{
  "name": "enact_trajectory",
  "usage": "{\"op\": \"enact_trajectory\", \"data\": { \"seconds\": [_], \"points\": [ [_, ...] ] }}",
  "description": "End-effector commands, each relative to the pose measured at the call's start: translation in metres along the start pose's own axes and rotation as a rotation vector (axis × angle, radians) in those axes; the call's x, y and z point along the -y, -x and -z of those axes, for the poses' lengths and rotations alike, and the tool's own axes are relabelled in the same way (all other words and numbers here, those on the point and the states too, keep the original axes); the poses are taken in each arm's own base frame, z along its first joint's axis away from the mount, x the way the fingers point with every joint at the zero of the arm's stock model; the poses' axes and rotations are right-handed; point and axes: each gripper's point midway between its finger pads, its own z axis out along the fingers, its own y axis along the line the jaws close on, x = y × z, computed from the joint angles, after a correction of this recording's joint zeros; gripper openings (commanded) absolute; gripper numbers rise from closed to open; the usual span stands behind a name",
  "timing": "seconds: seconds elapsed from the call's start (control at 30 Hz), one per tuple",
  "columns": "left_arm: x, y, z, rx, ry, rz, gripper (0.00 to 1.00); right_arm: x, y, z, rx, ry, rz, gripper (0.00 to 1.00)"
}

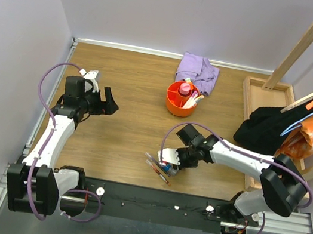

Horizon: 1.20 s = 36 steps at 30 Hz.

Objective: Sort the stationery into containers
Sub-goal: Pick up the stationery from the center of the board, then place the stationery in the storage box.

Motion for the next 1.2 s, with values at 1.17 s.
{"op": "enact_trajectory", "data": {
  "seconds": [1.17],
  "points": [
    [0.055, 0.028, 0.008, 0.069, -0.216, -0.032, 0.99, 0.227, 0.028, 0.134, -0.431, -0.407, 0.242, 0.0]
  ]
}}
